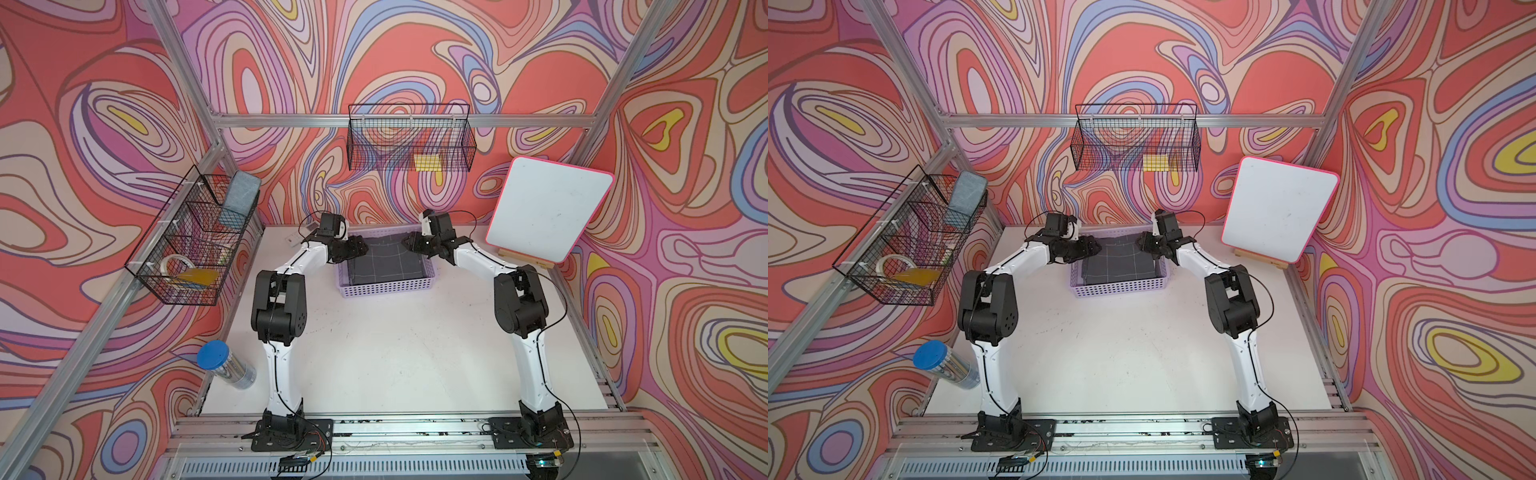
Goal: Put the folded pillowcase in the basket
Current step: Place the pillowcase in the basket.
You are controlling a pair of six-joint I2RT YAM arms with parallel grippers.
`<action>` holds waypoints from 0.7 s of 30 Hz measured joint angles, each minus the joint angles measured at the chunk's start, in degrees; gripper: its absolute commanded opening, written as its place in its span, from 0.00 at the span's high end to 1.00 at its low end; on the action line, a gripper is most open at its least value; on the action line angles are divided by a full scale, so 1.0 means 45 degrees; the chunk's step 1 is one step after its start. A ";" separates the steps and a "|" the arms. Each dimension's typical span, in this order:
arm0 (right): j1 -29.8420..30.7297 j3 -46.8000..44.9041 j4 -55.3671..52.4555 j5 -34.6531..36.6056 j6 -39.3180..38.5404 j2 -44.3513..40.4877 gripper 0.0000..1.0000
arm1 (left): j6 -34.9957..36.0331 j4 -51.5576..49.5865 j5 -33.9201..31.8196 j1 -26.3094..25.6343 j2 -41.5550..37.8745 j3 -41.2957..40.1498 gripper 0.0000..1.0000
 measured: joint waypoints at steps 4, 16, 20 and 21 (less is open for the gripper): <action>-0.0010 -0.0597 -0.0029 0.0219 -0.0068 -0.0544 0.45 | -0.0136 -0.0126 -0.0359 0.0000 -0.0486 -0.0112 0.01; -0.0010 -0.4614 0.0350 0.2152 -0.0777 -0.5867 0.09 | -0.0321 0.1059 -0.1486 0.0000 -0.5790 -0.3954 0.01; -0.0010 -0.6436 0.0699 0.3186 -0.1292 -0.7805 0.02 | -0.0262 0.2084 -0.1948 0.0000 -0.8053 -0.6630 0.01; -0.0010 -0.6887 0.0787 0.3468 -0.1394 -0.8228 0.02 | -0.0194 0.2361 -0.2132 0.0000 -0.8786 -0.7470 0.01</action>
